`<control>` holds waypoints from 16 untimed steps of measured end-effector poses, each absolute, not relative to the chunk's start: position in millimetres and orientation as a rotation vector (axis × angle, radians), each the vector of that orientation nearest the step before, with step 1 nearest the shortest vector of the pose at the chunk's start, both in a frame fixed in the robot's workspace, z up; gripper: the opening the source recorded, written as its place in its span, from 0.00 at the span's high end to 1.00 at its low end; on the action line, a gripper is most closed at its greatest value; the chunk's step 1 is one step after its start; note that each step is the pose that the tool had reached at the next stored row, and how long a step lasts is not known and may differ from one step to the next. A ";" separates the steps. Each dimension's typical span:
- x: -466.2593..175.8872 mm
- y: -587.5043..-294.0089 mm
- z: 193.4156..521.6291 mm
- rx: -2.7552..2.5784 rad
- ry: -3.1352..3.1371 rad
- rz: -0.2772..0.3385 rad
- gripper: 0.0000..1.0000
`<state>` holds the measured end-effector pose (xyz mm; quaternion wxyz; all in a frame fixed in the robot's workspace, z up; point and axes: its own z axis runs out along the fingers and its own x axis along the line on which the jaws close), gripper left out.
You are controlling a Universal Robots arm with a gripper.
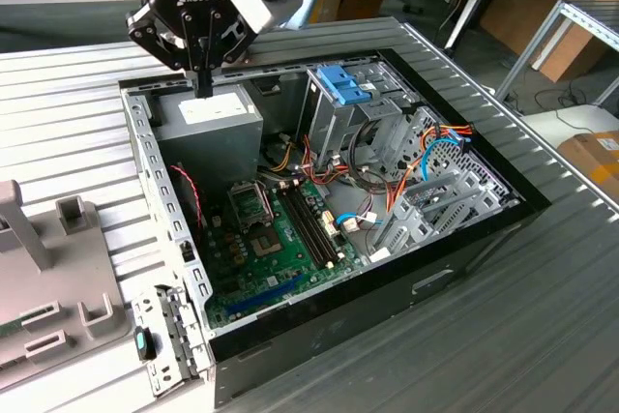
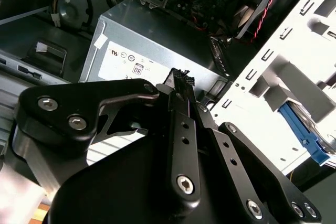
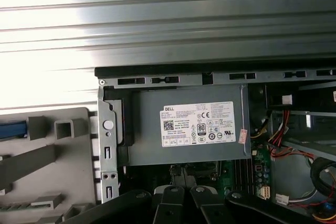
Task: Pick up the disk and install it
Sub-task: 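Reach for the disk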
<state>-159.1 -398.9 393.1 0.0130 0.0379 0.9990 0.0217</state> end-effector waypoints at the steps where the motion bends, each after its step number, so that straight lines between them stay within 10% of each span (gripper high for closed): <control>1: -159.8 -398.9 393.1 0.118 3.112 0.068 0.89; 16: -167.1 -398.9 393.1 0.118 3.113 0.068 0.89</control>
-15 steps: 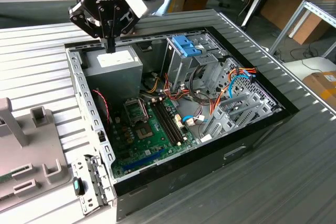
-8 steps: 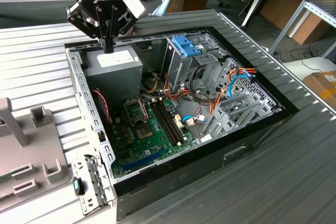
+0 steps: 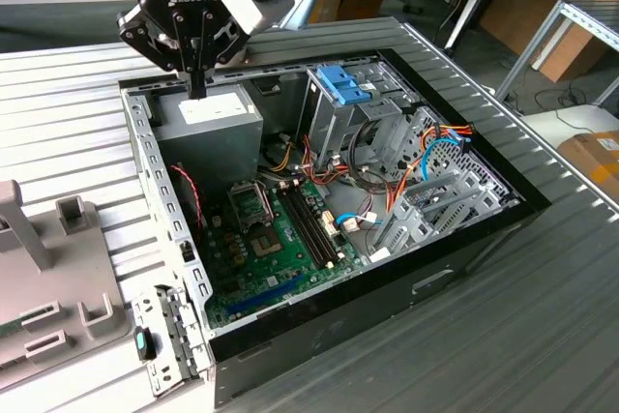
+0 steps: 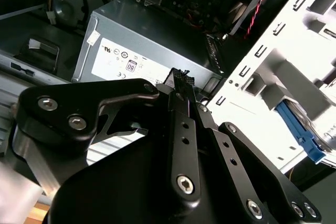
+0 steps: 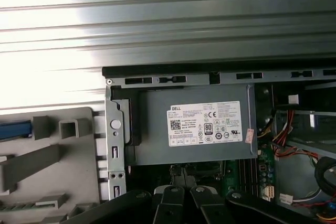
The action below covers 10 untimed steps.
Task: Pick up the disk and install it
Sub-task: 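Reach for the disk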
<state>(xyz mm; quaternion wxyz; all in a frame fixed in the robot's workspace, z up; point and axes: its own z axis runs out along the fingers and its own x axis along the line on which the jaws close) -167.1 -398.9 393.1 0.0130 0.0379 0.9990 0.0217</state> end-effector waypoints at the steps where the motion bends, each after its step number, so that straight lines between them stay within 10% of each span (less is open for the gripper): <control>1: -167.8 -399.0 393.1 0.118 3.112 0.068 0.89; 10: -174.8 -398.9 393.1 0.118 3.113 0.068 0.89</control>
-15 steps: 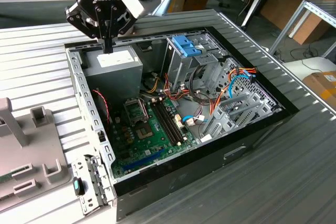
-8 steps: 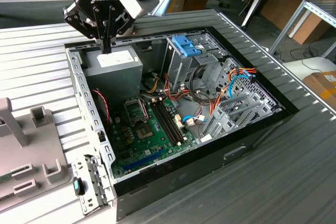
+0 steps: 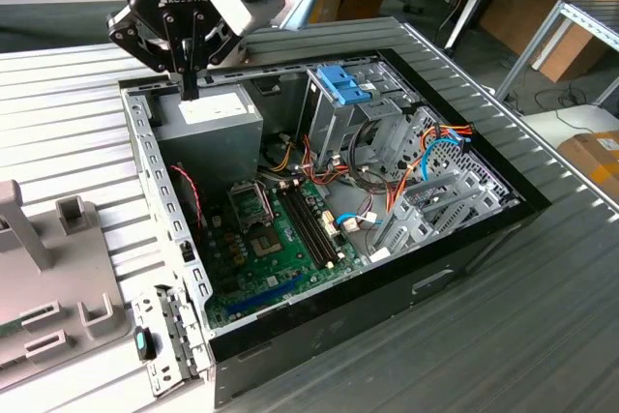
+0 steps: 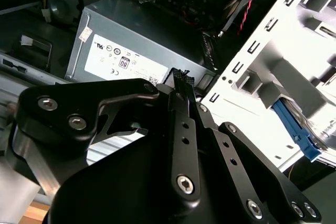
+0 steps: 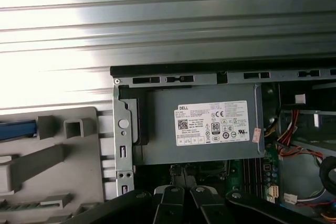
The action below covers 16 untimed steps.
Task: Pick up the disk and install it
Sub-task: 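Reach for the disk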
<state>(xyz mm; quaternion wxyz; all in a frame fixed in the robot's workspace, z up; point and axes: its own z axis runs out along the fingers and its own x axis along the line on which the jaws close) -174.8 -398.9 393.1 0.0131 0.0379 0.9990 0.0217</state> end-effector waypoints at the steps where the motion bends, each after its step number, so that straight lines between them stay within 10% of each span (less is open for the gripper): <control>1: -175.9 -399.0 393.1 0.118 3.112 0.068 0.89; 16: -190.6 -398.9 393.1 0.118 3.112 0.068 0.89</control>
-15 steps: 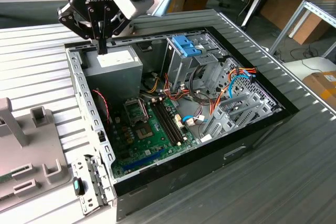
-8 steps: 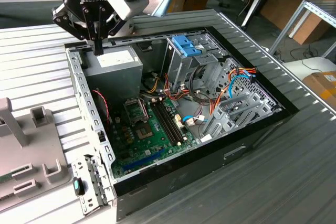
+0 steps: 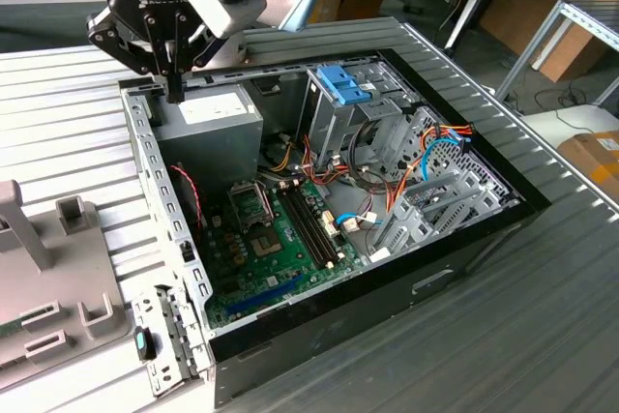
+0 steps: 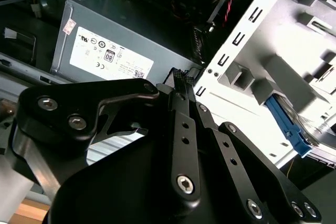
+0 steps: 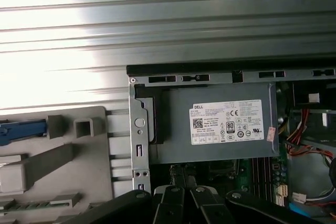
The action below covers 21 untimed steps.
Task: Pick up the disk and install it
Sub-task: 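Reach for the disk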
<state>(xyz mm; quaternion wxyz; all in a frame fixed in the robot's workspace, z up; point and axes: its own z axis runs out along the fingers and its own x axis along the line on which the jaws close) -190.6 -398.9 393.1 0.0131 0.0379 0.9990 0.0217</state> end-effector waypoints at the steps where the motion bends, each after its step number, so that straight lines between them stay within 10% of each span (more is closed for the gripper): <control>1: -191.0 -398.9 393.1 0.118 3.112 0.068 0.89; 21: -209.8 -398.9 393.1 0.118 3.113 0.068 0.89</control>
